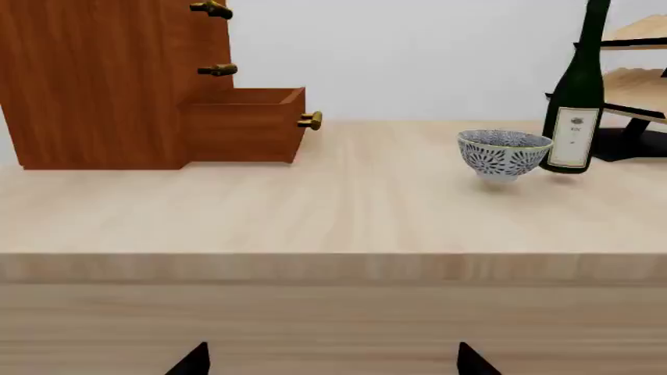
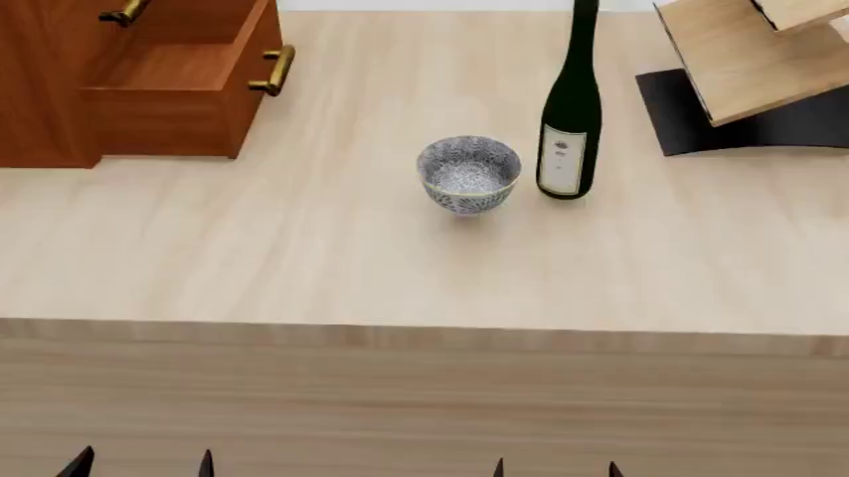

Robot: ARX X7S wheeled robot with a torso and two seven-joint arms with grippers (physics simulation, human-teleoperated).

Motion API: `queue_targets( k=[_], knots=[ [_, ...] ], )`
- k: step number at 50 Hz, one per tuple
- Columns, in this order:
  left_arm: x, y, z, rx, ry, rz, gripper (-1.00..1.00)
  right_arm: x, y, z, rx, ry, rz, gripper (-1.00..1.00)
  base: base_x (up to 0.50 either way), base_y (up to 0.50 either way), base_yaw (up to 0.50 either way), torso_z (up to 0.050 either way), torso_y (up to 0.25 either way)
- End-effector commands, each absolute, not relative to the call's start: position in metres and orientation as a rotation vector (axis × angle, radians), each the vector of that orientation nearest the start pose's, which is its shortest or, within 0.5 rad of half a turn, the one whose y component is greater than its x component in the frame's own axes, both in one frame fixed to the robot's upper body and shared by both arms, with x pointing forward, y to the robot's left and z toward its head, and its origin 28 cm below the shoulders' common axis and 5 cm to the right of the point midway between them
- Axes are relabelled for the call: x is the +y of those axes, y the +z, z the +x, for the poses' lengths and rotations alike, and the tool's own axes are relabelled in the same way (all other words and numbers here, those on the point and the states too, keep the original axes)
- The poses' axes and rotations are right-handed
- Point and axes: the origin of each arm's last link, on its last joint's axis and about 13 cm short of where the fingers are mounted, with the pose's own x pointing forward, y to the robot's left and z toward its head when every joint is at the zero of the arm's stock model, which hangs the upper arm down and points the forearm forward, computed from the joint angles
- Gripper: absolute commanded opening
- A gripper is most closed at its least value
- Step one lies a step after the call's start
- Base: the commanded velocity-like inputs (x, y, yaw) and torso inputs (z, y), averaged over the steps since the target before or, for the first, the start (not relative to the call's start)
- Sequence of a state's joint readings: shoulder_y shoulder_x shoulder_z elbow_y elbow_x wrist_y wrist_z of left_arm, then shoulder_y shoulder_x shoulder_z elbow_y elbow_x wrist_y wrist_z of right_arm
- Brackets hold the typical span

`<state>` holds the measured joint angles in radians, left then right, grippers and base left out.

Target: Put the bowl in the bottom drawer of the cabinet.

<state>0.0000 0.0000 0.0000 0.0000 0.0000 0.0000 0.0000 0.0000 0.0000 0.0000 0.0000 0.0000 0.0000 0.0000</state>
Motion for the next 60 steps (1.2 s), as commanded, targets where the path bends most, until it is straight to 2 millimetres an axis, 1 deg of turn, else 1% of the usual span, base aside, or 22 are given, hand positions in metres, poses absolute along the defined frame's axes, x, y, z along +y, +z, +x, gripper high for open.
queue_targets(
  k=[1,11,14,18,24,26,49,60],
  knots=[
    [0.2055,0.0130,0.2105,0.000,0.000,0.000,1.00,-0.0963,0.0130,0.2105,0.000,0.000,0.000,1.00,0.00,0.00,0.00,0.000,0.000],
    [0.2052,0.0140,0.2088,-0.018,-0.021,-0.025,1.00,-0.0928,0.0121,0.2135,0.004,0.010,-0.007,1.00,0.00,0.00,0.00,0.000,0.000],
    [0.2050,0.0148,0.2081,-0.017,-0.022,-0.036,1.00,-0.0930,0.0120,0.2124,0.005,0.009,-0.008,1.00,0.00,0.00,0.00,0.000,0.000],
    [0.2045,0.0115,0.2080,-0.004,-0.022,-0.010,1.00,-0.0918,0.0111,0.2111,0.007,0.007,-0.013,1.00,0.00,0.00,0.00,0.000,0.000],
    [0.2054,0.0093,0.2063,0.016,-0.019,-0.043,1.00,-0.0906,0.0085,0.2098,0.013,0.009,-0.015,1.00,0.00,0.00,0.00,0.000,0.000],
    [0.2050,0.0102,0.2047,-0.005,-0.027,-0.051,1.00,-0.0903,0.0072,0.2096,0.014,0.013,-0.014,1.00,0.00,0.00,0.00,0.000,0.000],
    [0.2039,0.0137,0.2043,-0.013,-0.041,-0.045,1.00,-0.0909,0.0081,0.2091,0.010,0.013,-0.008,1.00,0.00,0.00,0.00,0.050,0.000],
    [0.2044,0.0172,0.2039,-0.021,-0.046,-0.053,1.00,-0.0906,0.0124,0.2090,0.003,0.015,-0.008,1.00,0.00,0.00,0.00,0.050,0.000]
  ],
)
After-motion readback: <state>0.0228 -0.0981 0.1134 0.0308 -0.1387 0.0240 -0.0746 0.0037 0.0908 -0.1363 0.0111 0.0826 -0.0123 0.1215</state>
